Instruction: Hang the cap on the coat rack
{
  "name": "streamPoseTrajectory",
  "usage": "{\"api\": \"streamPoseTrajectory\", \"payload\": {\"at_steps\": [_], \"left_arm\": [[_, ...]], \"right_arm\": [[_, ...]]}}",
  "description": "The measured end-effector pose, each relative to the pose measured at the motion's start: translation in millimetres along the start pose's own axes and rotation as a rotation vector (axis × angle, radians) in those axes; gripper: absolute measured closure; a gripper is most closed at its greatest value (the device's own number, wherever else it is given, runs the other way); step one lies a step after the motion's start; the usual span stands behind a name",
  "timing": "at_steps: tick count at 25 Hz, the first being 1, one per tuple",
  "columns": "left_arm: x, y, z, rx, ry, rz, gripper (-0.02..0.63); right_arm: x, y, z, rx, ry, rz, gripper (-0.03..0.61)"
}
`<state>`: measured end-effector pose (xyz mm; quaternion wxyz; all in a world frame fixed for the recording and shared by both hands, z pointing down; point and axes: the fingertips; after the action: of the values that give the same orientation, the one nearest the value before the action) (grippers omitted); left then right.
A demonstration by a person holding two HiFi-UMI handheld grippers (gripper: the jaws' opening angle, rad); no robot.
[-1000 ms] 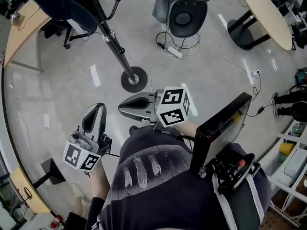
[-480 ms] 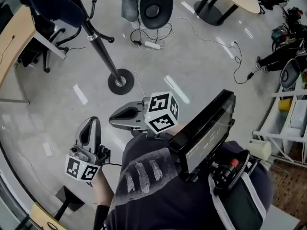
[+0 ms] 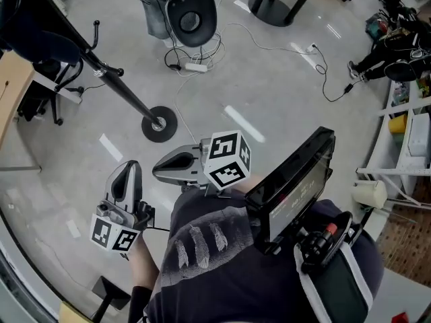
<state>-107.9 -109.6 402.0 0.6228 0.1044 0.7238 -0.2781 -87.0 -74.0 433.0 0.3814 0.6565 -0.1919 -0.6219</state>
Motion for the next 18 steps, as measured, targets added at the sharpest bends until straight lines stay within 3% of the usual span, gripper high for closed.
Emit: {"api": "streamPoseTrajectory", "payload": {"at_steps": [4, 11, 18], "left_arm": [[-7.2, 25.0, 48.2, -0.055, -0.003, -0.006, 0.607], [-32.0, 82.2, 110.8, -0.132, -0.081, -0.029, 0.607], [-43.9, 131.6, 130.1, -0.222, -0.058, 0.002, 0.607]], "right_arm": [[14.7, 16.2, -42.2, -0.018, 0.035, 0.005, 0.574], [17.9, 13.5, -120.5, -0.004, 0.101, 0.039, 0.574], [6.2, -10.2, -171.4, 0.008, 0.222, 0.045, 0.574]]}}
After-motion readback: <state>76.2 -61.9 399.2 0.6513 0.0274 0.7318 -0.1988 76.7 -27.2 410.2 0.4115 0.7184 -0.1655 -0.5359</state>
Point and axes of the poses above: the fingertips, and each gripper's own axes: z forward along the fingers, y to its right, x out of its top, and after that the axes turned 7 degrees about z, right-handed
